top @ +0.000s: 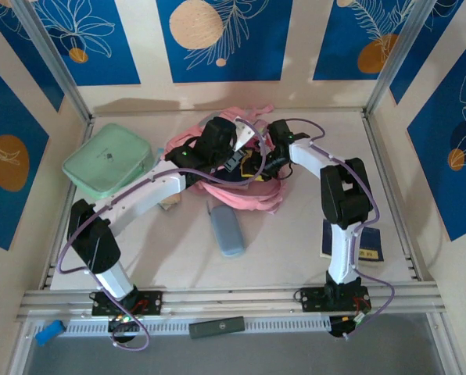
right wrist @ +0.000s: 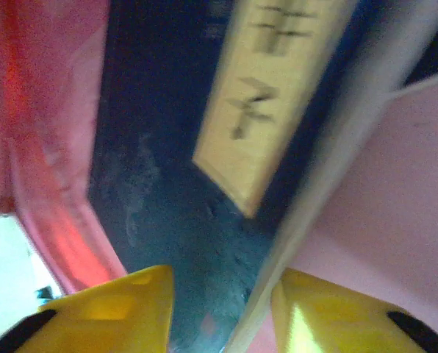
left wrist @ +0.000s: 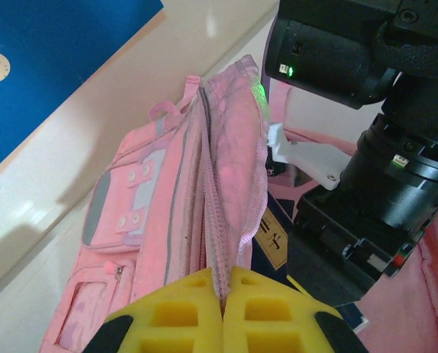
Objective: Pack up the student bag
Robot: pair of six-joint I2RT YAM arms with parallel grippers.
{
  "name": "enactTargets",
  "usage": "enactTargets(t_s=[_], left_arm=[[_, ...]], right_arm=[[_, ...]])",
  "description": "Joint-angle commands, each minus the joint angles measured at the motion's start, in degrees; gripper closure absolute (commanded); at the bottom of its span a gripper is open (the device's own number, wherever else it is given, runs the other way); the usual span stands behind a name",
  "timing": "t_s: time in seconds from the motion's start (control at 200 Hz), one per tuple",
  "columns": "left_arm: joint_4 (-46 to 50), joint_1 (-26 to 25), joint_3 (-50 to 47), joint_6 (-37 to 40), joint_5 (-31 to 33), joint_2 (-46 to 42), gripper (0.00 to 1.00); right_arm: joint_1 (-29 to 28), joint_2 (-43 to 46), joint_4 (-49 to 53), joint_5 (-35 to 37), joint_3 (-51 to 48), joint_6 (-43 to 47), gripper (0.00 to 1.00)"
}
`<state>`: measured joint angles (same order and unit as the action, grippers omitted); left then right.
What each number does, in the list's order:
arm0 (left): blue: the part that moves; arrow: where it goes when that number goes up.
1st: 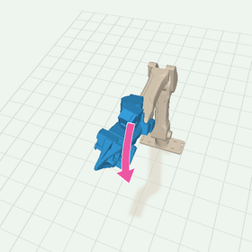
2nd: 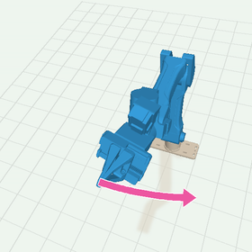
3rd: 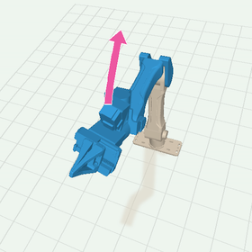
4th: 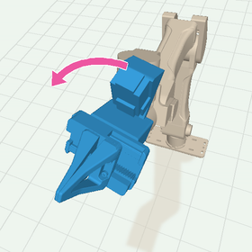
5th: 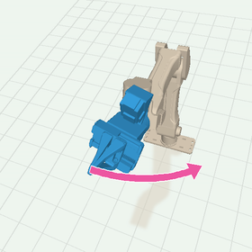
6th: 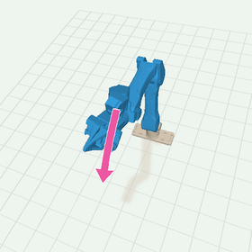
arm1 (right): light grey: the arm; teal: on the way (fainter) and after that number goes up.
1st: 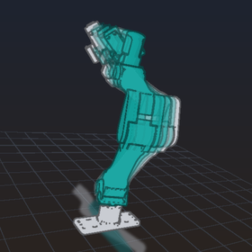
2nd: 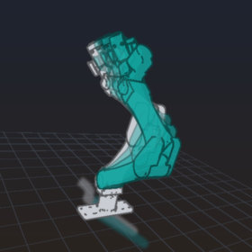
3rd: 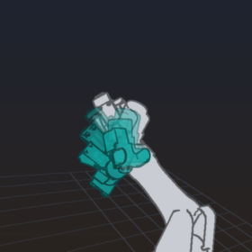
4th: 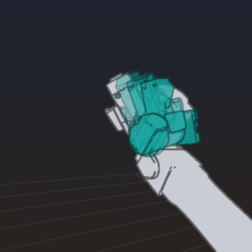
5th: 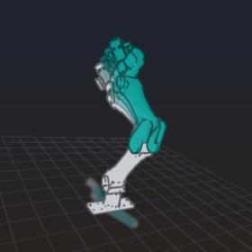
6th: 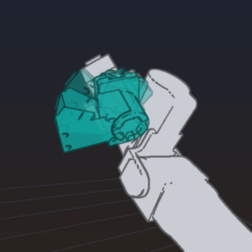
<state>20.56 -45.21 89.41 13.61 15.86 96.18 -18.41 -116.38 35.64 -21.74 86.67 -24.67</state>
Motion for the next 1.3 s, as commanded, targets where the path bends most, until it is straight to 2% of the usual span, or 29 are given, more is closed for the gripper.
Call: enactTargets(t_s=[0.0,0.185,0.28,0.37,0.515,0.855,1.045,1.295], left_arm=[[-3.9,0.0,0.6,-0.2,-0.5,-3.3,1.00],[-4.1,0.1,0.2,-0.6,-1.3,-3.6,1.00],[-4.3,0.1,0.0,-0.7,-1.3,-3.5,1.00],[-4.1,0.1,-0.2,-0.9,-0.9,-3.2,1.00],[-4.9,0.1,-0.9,-1.2,-1.3,-3.3,1.00],[-5.0,0.0,-0.3,-2.3,-1.3,-2.6,1.00],[-4.2,0.1,0.1,-2.4,-1.5,-2.8,1.00],[-3.4,0.1,0.2,-2.3,-1.9,-2.9,1.00]], right_arm=[[0.8,4.6,1.5,8.2,-0.3,-0.8,0.53],[-1.5,16.9,0.2,12.3,-10.8,-9.6,0.52],[-4.6,18.7,0.9,11.6,-13.1,-12.9,0.60],[-7.7,18.1,-1.3,9.3,-14.8,-16.3,0.68],[-11.1,13.5,-3.0,11.0,-12.9,-18.5,0.77],[-14.4,9.6,-8.4,16.0,-15.1,-22.3,0.82],[-11.6,8.6,-15.1,19.5,-18.5,-24.1,0.82],[-6.9,9.5,-17.9,27.2,-15.2,-20.1,0.82]])
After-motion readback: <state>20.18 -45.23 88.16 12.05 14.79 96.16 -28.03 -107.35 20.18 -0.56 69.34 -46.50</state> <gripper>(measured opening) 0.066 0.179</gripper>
